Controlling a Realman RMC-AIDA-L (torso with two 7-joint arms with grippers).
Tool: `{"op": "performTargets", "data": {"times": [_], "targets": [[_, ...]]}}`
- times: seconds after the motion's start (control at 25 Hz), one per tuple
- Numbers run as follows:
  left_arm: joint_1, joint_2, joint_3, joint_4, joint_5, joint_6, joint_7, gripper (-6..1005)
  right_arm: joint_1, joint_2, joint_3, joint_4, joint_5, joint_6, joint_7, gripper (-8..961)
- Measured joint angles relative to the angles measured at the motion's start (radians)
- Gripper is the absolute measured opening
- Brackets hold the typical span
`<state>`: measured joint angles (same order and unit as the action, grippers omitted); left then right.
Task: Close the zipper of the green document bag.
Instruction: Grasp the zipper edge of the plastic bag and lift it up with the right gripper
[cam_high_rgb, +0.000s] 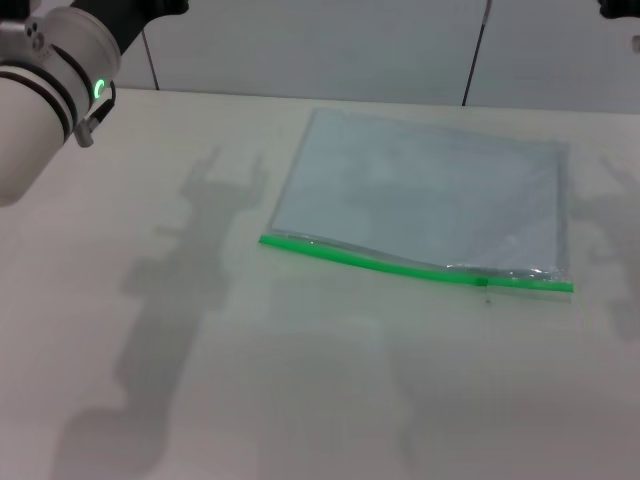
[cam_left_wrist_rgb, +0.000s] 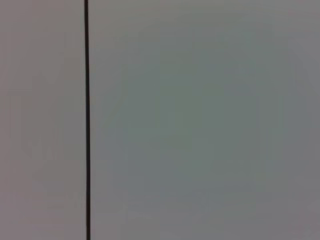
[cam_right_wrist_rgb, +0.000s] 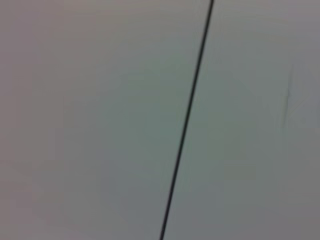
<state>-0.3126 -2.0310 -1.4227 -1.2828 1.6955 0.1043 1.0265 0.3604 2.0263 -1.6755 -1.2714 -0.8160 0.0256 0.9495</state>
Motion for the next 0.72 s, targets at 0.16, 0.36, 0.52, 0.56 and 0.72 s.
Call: {"op": "performTargets", "data": {"times": [0.16,0.36,0.52,0.56,0.72], "targets": [[0.002,0.000,0.003,0.000,0.005,0.000,0.005,603,-0.006,-0.003,-0.018,-0.005,0.000,-0.001,-0.003,555],[0.010,0.001,0.005,-0.001,0.006,0.009,0.005,603,-0.065,-0.005,-0.040,-0.043,-0.003,-0.006,-0.008,554],[0.021,0.002,-0.002,-0.002,0.006,0.011,0.001,604,-0.117,-0.012,-0.047,-0.053,-0.002,-0.087,0.007,553],[0.022,0.002,-0.003,-0.002,0.006,0.011,0.000,604,-0.130,-0.015,-0.047,-0.053,-0.001,-0.116,0.019,553],[0.023,0.003,-0.005,0.001,0.006,0.011,0.000,604,-0.163,-0.064,-0.064,-0.055,-0.007,-0.250,0.111,553]]}}
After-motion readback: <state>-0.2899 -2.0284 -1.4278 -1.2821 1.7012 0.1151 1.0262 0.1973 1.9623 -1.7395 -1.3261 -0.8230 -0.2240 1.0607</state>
